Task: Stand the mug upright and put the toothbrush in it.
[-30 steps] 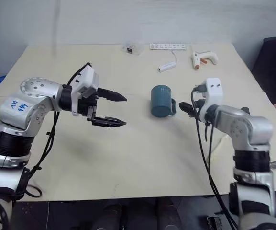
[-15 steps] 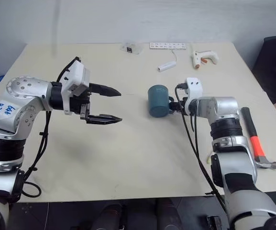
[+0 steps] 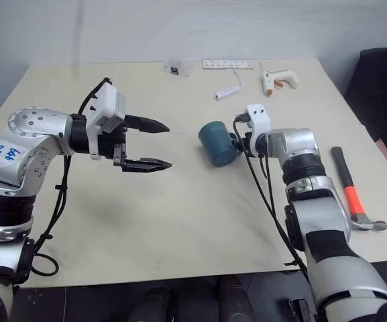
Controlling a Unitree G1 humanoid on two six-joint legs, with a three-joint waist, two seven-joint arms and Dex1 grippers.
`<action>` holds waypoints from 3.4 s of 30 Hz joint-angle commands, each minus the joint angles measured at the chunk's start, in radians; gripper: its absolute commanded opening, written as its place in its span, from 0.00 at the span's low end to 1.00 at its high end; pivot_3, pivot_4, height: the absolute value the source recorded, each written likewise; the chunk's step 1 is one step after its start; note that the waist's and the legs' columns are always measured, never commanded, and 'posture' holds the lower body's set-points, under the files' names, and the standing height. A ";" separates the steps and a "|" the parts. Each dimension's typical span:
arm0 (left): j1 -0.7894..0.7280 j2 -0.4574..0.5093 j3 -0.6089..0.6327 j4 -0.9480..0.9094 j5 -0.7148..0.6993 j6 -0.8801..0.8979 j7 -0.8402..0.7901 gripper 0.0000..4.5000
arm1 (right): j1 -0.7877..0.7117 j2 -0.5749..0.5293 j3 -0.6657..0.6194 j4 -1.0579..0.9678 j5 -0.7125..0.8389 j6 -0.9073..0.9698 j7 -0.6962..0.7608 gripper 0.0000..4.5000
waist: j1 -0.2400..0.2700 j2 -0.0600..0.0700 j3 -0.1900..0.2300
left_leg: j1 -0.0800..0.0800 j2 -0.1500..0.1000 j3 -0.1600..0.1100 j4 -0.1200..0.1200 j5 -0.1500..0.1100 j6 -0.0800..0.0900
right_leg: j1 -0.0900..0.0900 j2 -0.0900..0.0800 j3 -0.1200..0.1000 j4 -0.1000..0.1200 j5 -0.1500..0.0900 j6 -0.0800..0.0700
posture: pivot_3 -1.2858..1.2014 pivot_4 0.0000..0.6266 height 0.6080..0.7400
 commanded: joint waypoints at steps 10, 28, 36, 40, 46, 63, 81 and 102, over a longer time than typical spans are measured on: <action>0.166 0.050 0.265 -0.099 -0.128 0.175 0.146 1.00 | 0.380 0.232 -0.072 -0.646 0.047 -0.364 -0.093 0.01 | -0.002 0.000 0.000 | -0.006 0.002 0.001 -0.006 0.006 -0.011 | -0.012 0.000 0.001 0.005 -0.001 -0.001 | 0.52 0.24 1.00; 0.474 0.217 0.543 -0.257 -0.336 0.408 0.223 1.00 | 0.661 0.321 0.062 -0.370 -0.204 -1.191 -0.208 0.01 | -0.009 -0.002 -0.001 | -0.001 0.001 0.001 -0.008 0.007 -0.009 | -0.010 -0.003 0.000 0.010 -0.002 -0.004 | 0.52 0.24 1.00; 0.453 0.192 0.440 -0.317 -0.367 0.345 0.214 1.00 | 0.751 0.260 0.061 -0.467 -0.195 -1.097 -0.176 0.33 | -0.002 -0.003 -0.002 | 0.006 0.002 -0.003 -0.008 0.005 -0.009 | 0.000 -0.002 -0.003 0.005 -0.002 -0.004 | 0.52 0.24 1.00; 0.417 0.176 0.404 -0.280 -0.368 0.320 0.222 1.00 | 0.788 0.215 0.042 -0.622 -0.194 -0.980 -0.179 0.63 | 0.002 -0.003 -0.002 | 0.006 0.001 -0.004 -0.008 0.005 -0.009 | 0.000 -0.001 -0.003 0.006 -0.002 -0.004 | 0.52 0.24 1.00; 0.402 0.151 0.344 -0.256 -0.366 0.277 0.196 1.00 | 0.906 0.074 0.006 -1.018 -0.109 -0.653 -0.091 0.78 | 0.012 -0.002 -0.001 | 0.004 0.000 -0.005 -0.008 0.005 -0.008 | 0.000 -0.001 -0.004 0.004 -0.002 -0.004 | 0.52 0.24 1.00; 0.313 0.083 0.231 -0.309 -0.512 0.230 0.030 1.00 | 0.755 -0.228 -0.666 -1.661 0.216 0.809 -0.248 0.78 | 0.045 -0.003 -0.002 | 0.003 -0.001 -0.008 -0.006 0.005 -0.007 | 0.002 0.000 -0.007 -0.002 -0.003 -0.006 | 0.52 0.24 1.00; 0.297 0.091 0.239 -0.367 -0.549 0.230 0.098 1.00 | 0.650 0.062 -0.864 -1.240 0.513 0.809 -0.758 0.78 | 0.028 -0.001 -0.001 | 0.004 -0.001 -0.004 -0.007 0.005 -0.005 | 0.001 0.001 -0.003 -0.001 -0.003 -0.005 | 0.52 0.24 1.00; 0.347 0.118 0.293 -0.406 -0.616 0.229 0.176 1.00 | 0.628 -0.240 -0.840 -1.182 0.898 0.809 -0.959 0.78 | 0.018 -0.001 -0.001 | 0.004 -0.001 -0.002 -0.007 0.005 -0.003 | 0.002 0.002 -0.001 -0.005 -0.002 -0.003 | 0.52 0.24 1.00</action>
